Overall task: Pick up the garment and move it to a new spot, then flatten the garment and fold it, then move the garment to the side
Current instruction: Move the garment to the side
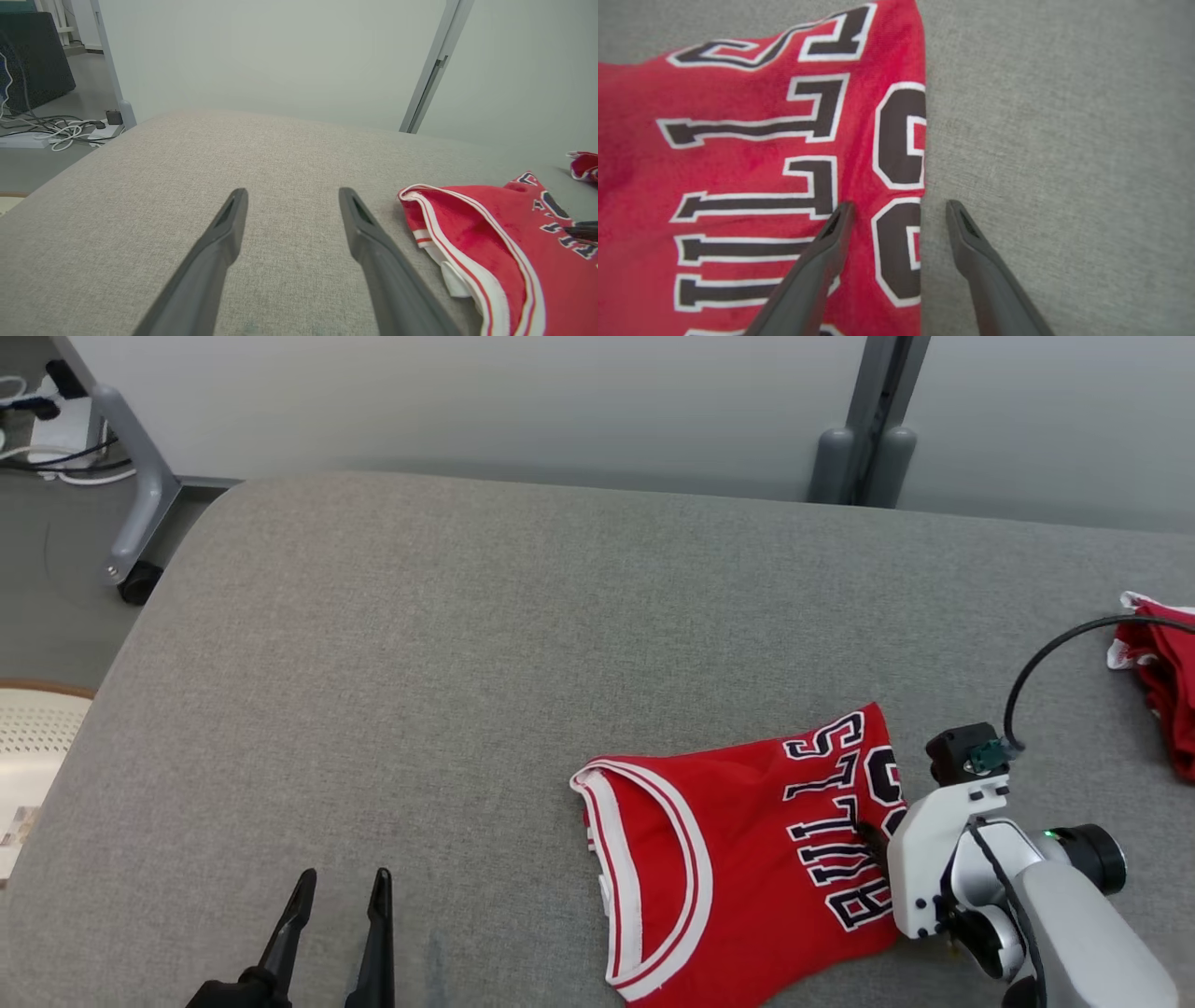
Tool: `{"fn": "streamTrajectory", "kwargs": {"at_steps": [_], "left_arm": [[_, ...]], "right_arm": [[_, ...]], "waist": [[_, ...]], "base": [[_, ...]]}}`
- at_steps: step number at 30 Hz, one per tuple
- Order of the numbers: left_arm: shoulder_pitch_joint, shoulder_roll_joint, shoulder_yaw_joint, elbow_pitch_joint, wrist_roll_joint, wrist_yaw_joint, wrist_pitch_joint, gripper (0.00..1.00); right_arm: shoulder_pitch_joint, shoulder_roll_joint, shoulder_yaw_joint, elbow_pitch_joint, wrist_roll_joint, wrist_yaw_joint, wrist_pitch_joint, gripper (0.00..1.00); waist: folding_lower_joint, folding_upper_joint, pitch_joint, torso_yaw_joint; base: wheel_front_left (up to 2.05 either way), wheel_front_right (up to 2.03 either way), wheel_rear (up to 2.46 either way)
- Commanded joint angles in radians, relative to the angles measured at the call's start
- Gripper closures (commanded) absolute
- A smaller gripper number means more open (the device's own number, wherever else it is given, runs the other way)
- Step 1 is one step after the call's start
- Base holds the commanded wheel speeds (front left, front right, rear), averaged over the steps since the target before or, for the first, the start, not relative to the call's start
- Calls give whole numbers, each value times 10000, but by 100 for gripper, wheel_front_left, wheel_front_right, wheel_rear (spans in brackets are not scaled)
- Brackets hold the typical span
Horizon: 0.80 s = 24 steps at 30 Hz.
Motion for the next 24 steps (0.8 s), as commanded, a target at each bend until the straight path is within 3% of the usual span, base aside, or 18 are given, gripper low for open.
{"fn": "streamTrajectory", "kwargs": {"at_steps": [1,2,3,4,5,9,12,16,24], "left_arm": [[-221,41,28,7,-23,-36,-17,0],[-273,30,24,20,-26,-47,-17,0],[-316,30,33,21,-35,-51,-17,0],[-347,44,51,27,-45,-55,-17,0],[-360,41,69,15,-49,-57,-17,0],[-398,40,237,-84,-61,-41,-17,0],[-524,35,326,-136,-18,-76,-17,0],[-627,40,396,-143,-12,-73,-17,0],[-727,40,398,-204,-61,-46,-17,0]], "right_arm": [[-145,-28,146,309,-47,4,139,0],[-186,108,237,509,175,4,182,0],[-227,226,242,677,372,6,164,11],[-337,260,406,751,489,15,139,80],[-480,248,565,744,695,15,68,100],[-1497,122,694,184,1766,12,-206,100],[-2345,-319,559,-293,2336,1,32,100],[-3216,-1096,210,-763,2497,3,507,100],[-3594,-1966,-859,-1556,2579,4,1222,100]], "waist": [[0,0,251,238],[0,0,296,258],[0,0,339,266],[0,0,374,269],[0,0,406,256],[0,0,619,-33],[0,0,775,-363],[0,0,821,-704],[0,0,889,-1191]], "base": [[0,0,0],[0,0,0],[0,0,0],[0,0,0],[0,0,0],[0,0,0],[0,0,0],[0,0,0],[0,0,0]]}}
